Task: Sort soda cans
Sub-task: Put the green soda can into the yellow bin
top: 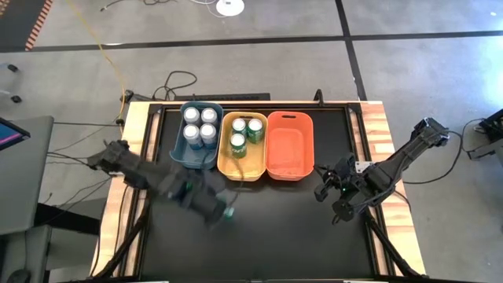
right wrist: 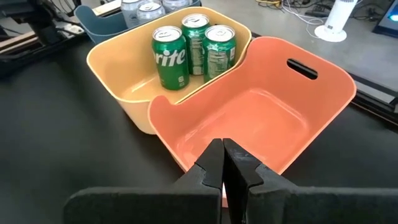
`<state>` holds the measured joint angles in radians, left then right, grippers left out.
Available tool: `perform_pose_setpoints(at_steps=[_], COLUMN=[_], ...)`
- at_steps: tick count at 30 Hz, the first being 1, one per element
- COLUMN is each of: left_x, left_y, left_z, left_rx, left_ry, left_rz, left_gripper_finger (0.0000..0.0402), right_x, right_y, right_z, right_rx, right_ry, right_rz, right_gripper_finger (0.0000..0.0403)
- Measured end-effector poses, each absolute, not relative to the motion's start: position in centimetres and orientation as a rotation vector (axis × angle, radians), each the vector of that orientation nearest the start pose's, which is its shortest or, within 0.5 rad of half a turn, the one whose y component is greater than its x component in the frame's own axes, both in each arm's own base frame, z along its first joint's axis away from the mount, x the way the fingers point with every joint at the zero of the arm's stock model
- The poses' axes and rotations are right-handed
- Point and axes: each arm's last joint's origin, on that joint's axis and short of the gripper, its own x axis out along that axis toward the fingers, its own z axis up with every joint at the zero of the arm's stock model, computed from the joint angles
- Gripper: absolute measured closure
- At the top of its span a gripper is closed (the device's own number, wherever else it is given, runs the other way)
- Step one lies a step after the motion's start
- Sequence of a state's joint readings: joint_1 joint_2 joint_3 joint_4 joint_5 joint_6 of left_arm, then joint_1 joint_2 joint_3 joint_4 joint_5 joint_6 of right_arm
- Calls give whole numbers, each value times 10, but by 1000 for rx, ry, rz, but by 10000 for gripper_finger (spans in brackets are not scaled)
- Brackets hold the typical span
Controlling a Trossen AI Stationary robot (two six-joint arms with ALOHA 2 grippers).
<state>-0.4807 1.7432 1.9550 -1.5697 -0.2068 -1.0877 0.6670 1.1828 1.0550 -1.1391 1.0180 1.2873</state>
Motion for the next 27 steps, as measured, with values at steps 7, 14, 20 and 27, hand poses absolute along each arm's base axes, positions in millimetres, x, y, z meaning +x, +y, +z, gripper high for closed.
perform_pose_setpoints(at_steps=[7, 14, 20, 27], left_x=[303, 320, 339, 357], left_y=[-65, -11, 9, 27], left_z=[403, 404, 404, 388], left_rx=[-439, -408, -354, -258], left_ry=[1108, 1035, 930, 966], left_rz=[541, 603, 557, 568], left_gripper_finger=[110, 111, 111, 111], right_x=[169, 171, 172, 172], right_y=[102, 97, 95, 95], right_z=[297, 297, 297, 297], right_rx=[245, 229, 225, 226], right_ry=[482, 489, 492, 497], right_rz=[-720, -738, -747, -745], right_gripper_finger=[378, 378, 378, 378])
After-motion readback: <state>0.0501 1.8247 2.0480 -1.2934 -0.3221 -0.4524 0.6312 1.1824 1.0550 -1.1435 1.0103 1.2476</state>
